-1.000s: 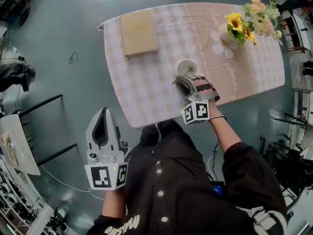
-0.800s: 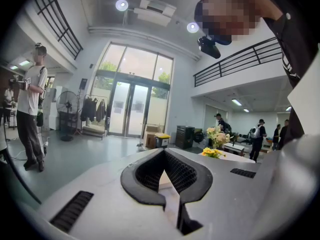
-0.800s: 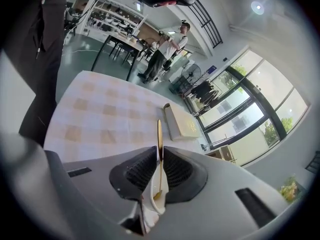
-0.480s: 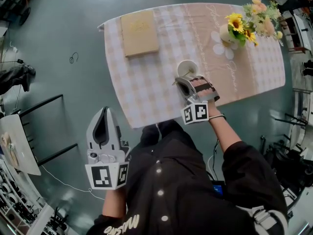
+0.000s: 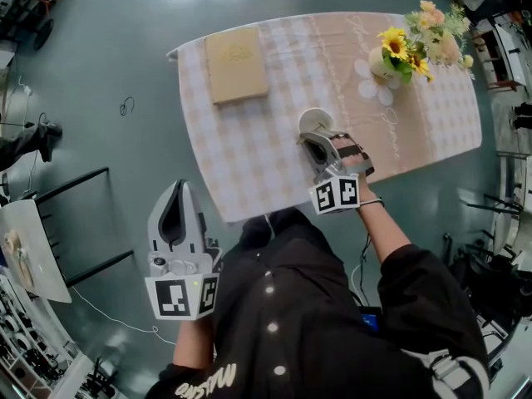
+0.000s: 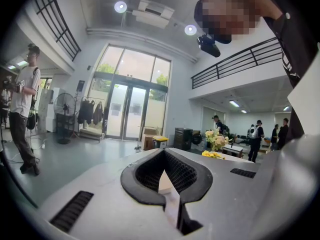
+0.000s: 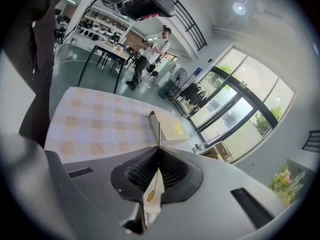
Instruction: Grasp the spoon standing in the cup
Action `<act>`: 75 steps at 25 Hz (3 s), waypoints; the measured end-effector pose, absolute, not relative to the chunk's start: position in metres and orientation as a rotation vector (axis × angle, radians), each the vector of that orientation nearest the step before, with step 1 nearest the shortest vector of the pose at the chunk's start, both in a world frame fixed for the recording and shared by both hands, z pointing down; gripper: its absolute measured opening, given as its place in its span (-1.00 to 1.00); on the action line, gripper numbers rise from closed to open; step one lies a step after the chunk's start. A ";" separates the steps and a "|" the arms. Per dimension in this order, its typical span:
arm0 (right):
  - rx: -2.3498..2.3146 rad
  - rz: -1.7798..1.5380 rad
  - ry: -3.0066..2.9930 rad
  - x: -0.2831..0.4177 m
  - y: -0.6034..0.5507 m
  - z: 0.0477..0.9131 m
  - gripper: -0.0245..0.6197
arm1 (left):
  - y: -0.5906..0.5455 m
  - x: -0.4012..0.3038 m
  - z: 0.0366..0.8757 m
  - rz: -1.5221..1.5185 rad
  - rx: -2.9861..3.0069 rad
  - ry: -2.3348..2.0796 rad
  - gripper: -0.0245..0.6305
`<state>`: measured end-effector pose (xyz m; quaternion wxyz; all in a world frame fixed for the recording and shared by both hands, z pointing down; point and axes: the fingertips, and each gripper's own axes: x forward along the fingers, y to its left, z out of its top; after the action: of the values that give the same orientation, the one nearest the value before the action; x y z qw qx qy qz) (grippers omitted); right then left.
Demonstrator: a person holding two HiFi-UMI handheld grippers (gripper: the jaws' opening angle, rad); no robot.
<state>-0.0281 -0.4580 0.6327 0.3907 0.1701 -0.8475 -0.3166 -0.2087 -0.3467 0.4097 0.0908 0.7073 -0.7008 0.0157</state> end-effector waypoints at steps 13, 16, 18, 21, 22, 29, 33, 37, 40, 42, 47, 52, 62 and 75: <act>0.803 -0.329 -2.465 -0.009 -0.486 0.540 -0.92 | -0.361 -0.198 0.394 0.007 2.177 -2.057 -0.87; 0.880 -0.240 -2.538 -0.006 -0.488 0.514 -0.92 | -0.362 -0.197 0.388 -0.010 2.200 -2.057 -0.87; 0.921 -0.211 -2.586 -0.004 -0.489 0.492 -0.92 | -0.363 -0.197 0.383 -0.025 2.212 -2.059 -0.87; 0.978 -0.175 -2.656 -0.002 -0.489 0.459 -0.92 | -0.365 -0.197 0.376 -0.044 2.230 -2.060 -0.87; 0.995 -0.170 -2.674 -0.001 -0.488 0.449 -0.92 | -0.365 -0.197 0.374 -0.050 2.236 -2.060 -0.87; 1.103 -0.075 -2.752 0.007 -0.482 0.396 -0.92 | -0.368 -0.200 0.355 -0.103 2.270 -2.088 -0.87; 1.161 -0.046 -2.791 0.014 -0.476 0.371 -0.92 | -0.367 -0.204 0.345 -0.133 2.280 -2.108 -0.87; 1.227 -0.058 -2.827 0.021 -0.474 0.344 -0.92 | -0.368 -0.213 0.334 -0.157 2.281 -2.149 -0.87; 1.269 -0.070 -2.833 0.029 -0.471 0.330 -0.92 | -0.366 -0.220 0.327 -0.160 2.272 -2.177 -0.87; 1.298 -0.096 -2.839 0.032 -0.469 0.321 -0.92 | -0.366 -0.225 0.324 -0.164 2.265 -2.194 -0.87; 1.373 -0.151 -2.851 0.043 -0.467 0.299 -0.92 | -0.369 -0.237 0.318 -0.174 2.250 -2.238 -0.87; 1.418 -0.204 -2.837 0.052 -0.467 0.286 -0.92 | -0.371 -0.250 0.313 -0.167 2.222 -2.279 -0.87; 1.441 -0.237 -2.822 0.054 -0.471 0.285 -0.92 | -0.372 -0.260 0.307 -0.158 2.213 -2.316 -0.87; 1.437 -0.242 -2.819 0.054 -0.474 0.289 -0.92 | -0.371 -0.259 0.306 -0.168 2.213 -2.318 -0.87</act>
<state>0.0536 -0.4736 0.2891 -0.0160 0.4527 -0.8882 -0.0764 -0.2594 -0.3705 0.3065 -0.0340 0.6892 -0.7219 -0.0522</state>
